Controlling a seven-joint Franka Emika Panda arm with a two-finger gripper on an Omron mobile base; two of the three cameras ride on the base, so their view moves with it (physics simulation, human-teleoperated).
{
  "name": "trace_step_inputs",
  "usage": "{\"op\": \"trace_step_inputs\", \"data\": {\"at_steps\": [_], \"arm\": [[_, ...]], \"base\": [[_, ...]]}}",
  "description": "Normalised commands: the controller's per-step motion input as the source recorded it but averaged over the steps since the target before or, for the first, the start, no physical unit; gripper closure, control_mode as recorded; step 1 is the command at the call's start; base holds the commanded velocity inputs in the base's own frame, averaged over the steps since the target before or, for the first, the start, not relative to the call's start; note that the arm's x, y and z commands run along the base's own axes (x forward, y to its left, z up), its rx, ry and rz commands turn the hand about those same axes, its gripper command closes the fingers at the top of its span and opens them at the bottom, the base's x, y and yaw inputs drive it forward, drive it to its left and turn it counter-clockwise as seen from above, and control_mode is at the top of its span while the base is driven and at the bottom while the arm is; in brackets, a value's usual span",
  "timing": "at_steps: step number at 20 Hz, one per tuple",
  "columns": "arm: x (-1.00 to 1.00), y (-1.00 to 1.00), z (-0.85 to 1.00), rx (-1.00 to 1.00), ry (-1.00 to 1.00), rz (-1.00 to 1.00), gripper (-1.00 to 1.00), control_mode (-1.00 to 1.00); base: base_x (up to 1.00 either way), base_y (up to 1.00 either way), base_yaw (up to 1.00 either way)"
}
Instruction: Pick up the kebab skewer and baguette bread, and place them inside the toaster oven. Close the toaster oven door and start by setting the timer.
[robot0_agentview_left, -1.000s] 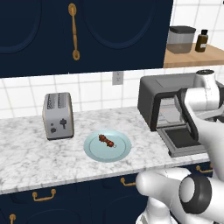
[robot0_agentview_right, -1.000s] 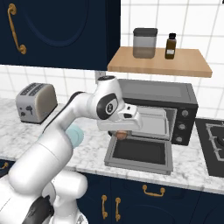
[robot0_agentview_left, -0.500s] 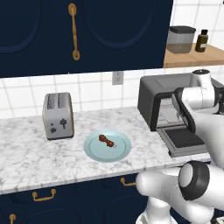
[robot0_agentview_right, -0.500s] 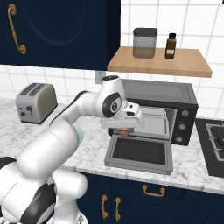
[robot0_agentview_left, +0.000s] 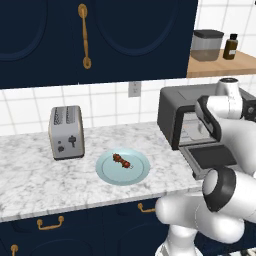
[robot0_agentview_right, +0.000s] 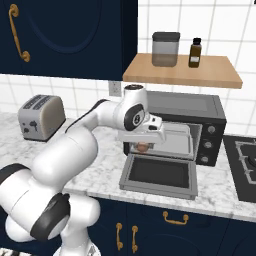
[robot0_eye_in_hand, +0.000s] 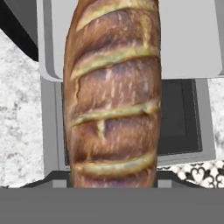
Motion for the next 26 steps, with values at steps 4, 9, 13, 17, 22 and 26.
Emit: {"op": "trace_step_inputs", "data": {"at_steps": [4, 9, 13, 17, 22, 26], "arm": [[0.44, 0.01, -0.12, 0.03, 0.00, 0.10, 1.00, -1.00], [0.32, 0.02, -0.21, 0.00, 0.00, 0.11, 1.00, -1.00], [0.33, 0.10, -0.28, 0.02, 0.00, 0.11, 1.00, -1.00], [0.50, 0.01, -0.16, 0.04, 0.00, 0.06, 1.00, -1.00], [0.36, 0.00, -0.22, 0.05, 0.00, 0.03, 1.00, -1.00], [0.34, 0.00, -0.21, 0.07, 0.00, 0.01, 1.00, -1.00]], "base": [[0.00, 0.00, 0.00], [0.00, 0.00, 0.00], [0.00, 0.00, 0.00], [0.00, 0.00, 0.00], [0.00, 0.00, 0.00], [0.00, 0.00, 0.00]]}}
